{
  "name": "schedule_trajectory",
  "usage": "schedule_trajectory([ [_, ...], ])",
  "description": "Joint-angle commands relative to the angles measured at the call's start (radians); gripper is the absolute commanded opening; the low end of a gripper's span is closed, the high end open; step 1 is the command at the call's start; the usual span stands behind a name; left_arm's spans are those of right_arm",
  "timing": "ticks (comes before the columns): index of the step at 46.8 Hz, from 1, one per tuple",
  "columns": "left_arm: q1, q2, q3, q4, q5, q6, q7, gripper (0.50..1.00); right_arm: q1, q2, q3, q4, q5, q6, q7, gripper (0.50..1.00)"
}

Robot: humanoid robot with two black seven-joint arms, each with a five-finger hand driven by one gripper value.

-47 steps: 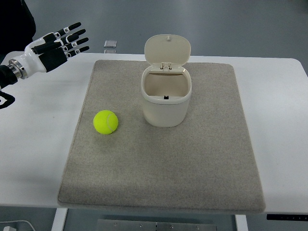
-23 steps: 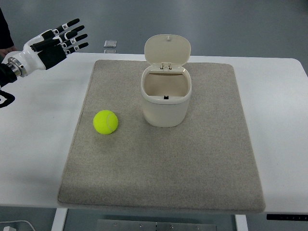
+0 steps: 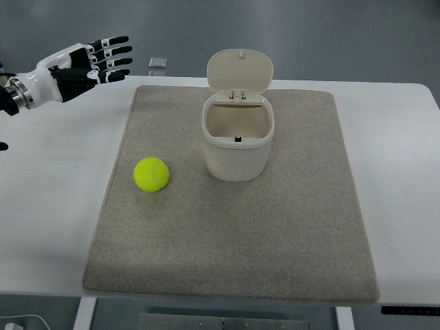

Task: Put tennis ball into box with left hand
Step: 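Move the left hand over the tennis ball, fingers spread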

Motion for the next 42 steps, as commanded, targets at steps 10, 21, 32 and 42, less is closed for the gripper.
schedule_trajectory([
  [10, 0.001, 0.052, 0.003, -0.105, 0.393, 0.012, -0.096, 0.994, 0.0, 0.0, 0.0, -0.001, -0.001, 0.0, 0.0, 0.938],
  [21, 0.001, 0.127, 0.005, -0.252, 0.646, 0.017, -0.128, 0.992, 0.001, 0.0, 0.0, 0.001, -0.001, 0.0, 0.0, 0.938],
  [32, 0.005, 0.152, 0.005, -0.387, 0.92, 0.025, -0.191, 0.992, 0.0, 0.0, 0.0, -0.001, -0.001, 0.0, 0.0, 0.938],
  [42, 0.018, 0.142, 0.018, -0.461, 1.127, 0.141, -0.205, 0.992, 0.0, 0.0, 0.0, -0.001, 0.001, 0.0, 0.0, 0.938],
])
